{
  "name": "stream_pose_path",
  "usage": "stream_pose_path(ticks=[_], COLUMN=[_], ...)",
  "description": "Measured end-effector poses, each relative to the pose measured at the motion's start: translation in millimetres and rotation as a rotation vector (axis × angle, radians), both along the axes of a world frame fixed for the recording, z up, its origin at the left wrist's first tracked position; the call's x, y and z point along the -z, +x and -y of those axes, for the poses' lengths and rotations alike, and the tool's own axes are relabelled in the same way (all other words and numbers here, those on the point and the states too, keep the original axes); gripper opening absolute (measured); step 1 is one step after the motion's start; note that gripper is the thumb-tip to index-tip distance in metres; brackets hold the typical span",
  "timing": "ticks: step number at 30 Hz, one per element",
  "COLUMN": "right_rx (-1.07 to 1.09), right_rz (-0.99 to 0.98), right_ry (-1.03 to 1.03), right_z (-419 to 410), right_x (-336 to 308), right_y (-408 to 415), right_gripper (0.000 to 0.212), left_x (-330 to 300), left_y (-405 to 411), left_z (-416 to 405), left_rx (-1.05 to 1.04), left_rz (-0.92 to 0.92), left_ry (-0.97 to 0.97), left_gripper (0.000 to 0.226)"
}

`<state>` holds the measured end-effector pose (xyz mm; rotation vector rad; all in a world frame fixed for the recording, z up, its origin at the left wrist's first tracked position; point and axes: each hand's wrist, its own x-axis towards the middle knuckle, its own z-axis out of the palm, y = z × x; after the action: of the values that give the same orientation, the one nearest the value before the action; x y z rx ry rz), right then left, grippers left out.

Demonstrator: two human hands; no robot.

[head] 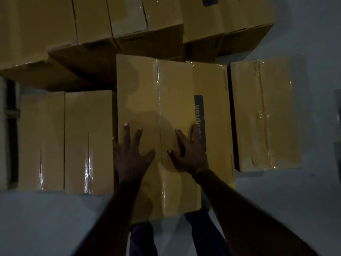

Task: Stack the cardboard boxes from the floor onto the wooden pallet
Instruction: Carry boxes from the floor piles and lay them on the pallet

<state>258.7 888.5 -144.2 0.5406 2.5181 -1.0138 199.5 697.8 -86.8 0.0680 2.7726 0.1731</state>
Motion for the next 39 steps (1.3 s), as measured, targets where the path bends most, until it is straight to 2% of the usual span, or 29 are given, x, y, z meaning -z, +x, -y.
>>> stream_pose_path(ticks=[7,12,18,28,35,39], right_rx=[0.074,0.065,0.091,0.103,0.044,-0.006], right_rz=[0.022,0.017,-0.057,-0.212,-0.323,-0.388], right_ry=[0.082,0.209,0.272,0.353,0.398,0.402], right_z=[59.6,98.4,148.6,240.3,286.9,309.6], right_x=[-22.0,-75.1,-178.6,-375.9,-459.8,-490.1], right_y=[-12.7,-8.2,9.3,76.0,127.4,160.7], right_gripper=[0.088,0.077,0.066,0.064,0.069,0.069], left_x=[-1.3,-35.2,-131.5,-324.5,-404.1,-434.8], left_y=[-9.0,-3.1,15.9,69.0,124.9,169.7], left_z=[40.3,69.6,120.9,215.5,267.2,291.7], left_rx=[-0.020,-0.106,-0.117,-0.013,-0.007,-0.086], left_rz=[-0.133,-0.103,-0.047,-0.140,-0.316,-0.405], left_ry=[0.054,0.080,0.129,0.196,0.257,0.260], left_gripper=[0.083,0.077,0.071,0.074,0.072,0.070])
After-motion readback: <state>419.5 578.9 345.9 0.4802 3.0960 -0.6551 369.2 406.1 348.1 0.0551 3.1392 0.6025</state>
